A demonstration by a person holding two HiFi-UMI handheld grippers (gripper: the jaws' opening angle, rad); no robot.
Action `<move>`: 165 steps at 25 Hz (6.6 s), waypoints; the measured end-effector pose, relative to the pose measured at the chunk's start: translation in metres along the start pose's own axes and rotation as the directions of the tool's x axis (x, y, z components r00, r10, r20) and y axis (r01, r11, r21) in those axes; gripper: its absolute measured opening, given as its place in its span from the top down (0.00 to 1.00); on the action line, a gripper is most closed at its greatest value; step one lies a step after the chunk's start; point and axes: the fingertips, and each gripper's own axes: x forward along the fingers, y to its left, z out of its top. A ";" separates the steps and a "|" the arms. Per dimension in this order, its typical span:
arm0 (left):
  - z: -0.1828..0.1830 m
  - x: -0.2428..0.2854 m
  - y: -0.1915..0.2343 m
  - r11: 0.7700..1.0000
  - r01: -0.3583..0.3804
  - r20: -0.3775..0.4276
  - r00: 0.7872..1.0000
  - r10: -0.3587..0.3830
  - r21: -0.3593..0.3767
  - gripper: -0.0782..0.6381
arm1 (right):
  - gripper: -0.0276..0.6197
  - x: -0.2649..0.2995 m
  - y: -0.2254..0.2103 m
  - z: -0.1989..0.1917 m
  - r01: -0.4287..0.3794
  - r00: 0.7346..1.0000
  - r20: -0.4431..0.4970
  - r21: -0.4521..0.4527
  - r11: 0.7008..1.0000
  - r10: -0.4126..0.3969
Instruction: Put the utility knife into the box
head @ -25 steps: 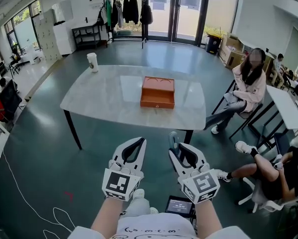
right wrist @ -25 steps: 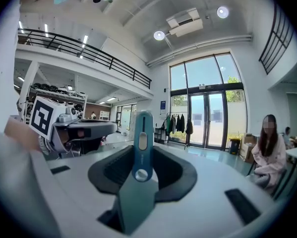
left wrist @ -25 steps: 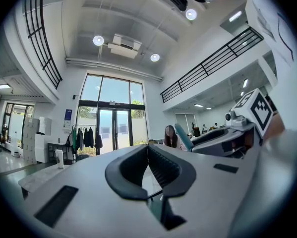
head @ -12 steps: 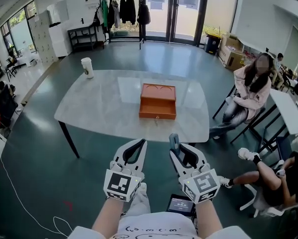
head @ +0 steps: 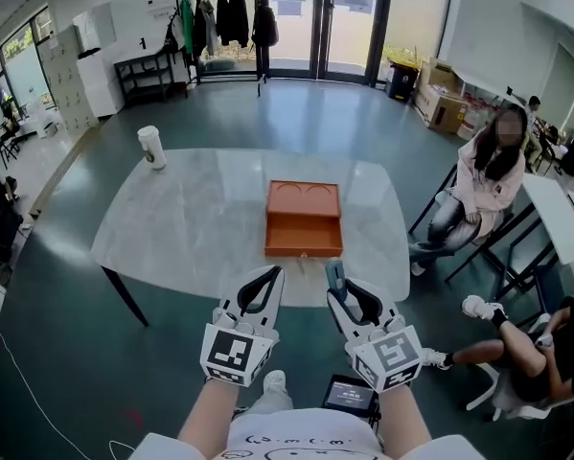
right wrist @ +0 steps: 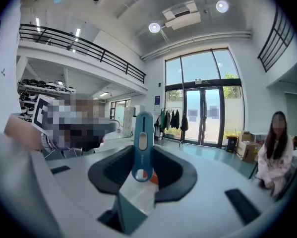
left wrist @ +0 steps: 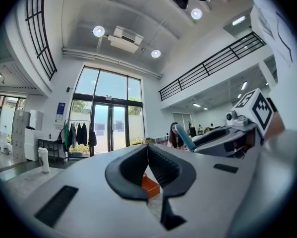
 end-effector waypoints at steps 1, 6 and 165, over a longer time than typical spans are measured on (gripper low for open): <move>-0.002 0.008 0.006 1.000 0.006 -0.001 1.000 -0.006 -0.002 0.87 | 0.76 0.008 -0.005 0.000 0.005 1.000 -0.004 -0.001 1.000 -0.005; -0.009 0.046 0.034 0.999 0.041 -0.004 0.999 -0.041 -0.006 0.87 | 0.76 0.045 -0.033 0.000 0.037 0.999 -0.022 0.002 0.999 -0.037; -0.045 0.116 0.076 0.996 0.078 -0.062 0.995 -0.081 -0.042 0.87 | 0.94 0.135 -0.089 -0.032 -0.027 0.985 -0.165 0.124 0.992 0.047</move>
